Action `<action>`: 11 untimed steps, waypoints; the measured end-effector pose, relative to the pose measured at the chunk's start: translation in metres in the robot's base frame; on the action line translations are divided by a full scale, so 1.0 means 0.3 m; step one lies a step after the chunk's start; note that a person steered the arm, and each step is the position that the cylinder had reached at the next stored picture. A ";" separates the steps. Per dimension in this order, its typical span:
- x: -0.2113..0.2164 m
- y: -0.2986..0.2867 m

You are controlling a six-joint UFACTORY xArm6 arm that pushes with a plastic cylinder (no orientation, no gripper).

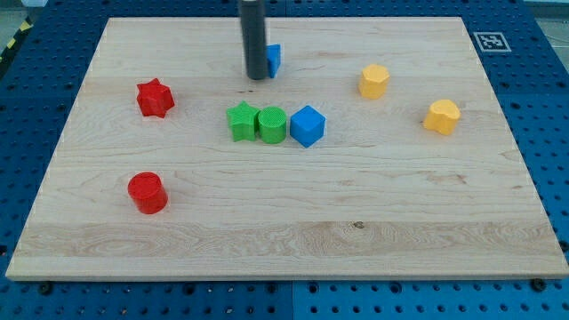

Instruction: Move the blue triangle towards blue cube

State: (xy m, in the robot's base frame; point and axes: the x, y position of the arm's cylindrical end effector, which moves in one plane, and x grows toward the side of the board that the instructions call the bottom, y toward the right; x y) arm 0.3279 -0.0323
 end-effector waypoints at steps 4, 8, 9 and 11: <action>-0.173 -0.100; -0.236 0.054; -0.194 0.105; -0.011 -0.063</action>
